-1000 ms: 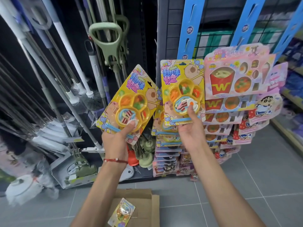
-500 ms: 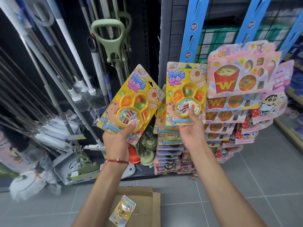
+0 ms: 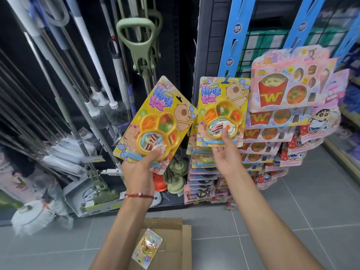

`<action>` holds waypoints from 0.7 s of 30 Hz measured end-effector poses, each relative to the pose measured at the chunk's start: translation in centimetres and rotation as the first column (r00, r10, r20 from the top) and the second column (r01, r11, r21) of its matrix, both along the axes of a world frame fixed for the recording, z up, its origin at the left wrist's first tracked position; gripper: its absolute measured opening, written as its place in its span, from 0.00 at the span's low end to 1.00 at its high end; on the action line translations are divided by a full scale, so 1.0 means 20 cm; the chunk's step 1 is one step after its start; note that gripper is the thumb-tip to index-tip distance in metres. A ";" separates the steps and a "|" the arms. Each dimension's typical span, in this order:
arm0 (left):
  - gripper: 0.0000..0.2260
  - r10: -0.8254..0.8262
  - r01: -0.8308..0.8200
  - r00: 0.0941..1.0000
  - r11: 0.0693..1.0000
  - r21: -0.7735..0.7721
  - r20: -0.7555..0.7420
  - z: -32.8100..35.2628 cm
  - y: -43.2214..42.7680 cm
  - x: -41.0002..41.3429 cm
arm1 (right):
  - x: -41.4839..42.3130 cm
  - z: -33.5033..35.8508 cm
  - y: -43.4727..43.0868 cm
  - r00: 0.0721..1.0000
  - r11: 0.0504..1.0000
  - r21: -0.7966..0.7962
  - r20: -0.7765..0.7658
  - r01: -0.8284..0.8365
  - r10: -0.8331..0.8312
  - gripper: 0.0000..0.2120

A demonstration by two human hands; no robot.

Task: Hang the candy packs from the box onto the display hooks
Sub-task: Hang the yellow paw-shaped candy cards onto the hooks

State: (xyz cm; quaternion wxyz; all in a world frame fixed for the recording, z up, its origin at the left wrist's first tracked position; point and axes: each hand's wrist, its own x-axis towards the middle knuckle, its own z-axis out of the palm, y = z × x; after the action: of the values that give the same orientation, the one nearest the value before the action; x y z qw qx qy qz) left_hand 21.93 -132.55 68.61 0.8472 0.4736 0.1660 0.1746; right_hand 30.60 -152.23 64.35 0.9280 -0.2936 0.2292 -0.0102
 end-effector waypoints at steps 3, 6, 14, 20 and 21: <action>0.22 -0.011 0.011 1.000 0.999 -0.037 0.010 -0.01 0.00 -0.01 | -0.01 0.01 0.00 0.998 0.999 -0.032 -0.041 -0.043 0.042 0.37; 0.17 -0.070 0.070 0.998 0.997 -0.026 -0.003 -0.02 -0.02 -0.01 | -0.02 -0.01 -0.02 0.992 0.996 -0.047 -0.102 -0.080 0.075 0.22; 0.18 -0.167 0.167 0.986 0.986 -0.020 -0.009 -0.02 -0.20 0.06 | -0.10 0.02 -0.15 0.983 0.985 -0.139 -0.165 -0.099 0.075 0.14; 0.17 -0.165 0.166 0.986 0.985 -0.039 0.027 0.04 -0.39 0.16 | -0.04 0.16 -0.33 0.990 0.972 -0.185 -0.038 -0.143 0.139 0.06; 0.18 -0.155 0.156 0.987 0.987 -0.044 0.034 0.05 -0.43 0.17 | -0.02 0.19 -0.36 0.986 0.964 -0.210 -0.004 -0.166 0.169 0.04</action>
State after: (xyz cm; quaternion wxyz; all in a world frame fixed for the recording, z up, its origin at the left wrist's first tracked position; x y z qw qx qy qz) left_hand 25.38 -141.10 69.64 0.8714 0.4625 0.1198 0.1113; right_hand 30.11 -159.36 68.25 0.8910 -0.4079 0.1949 0.0421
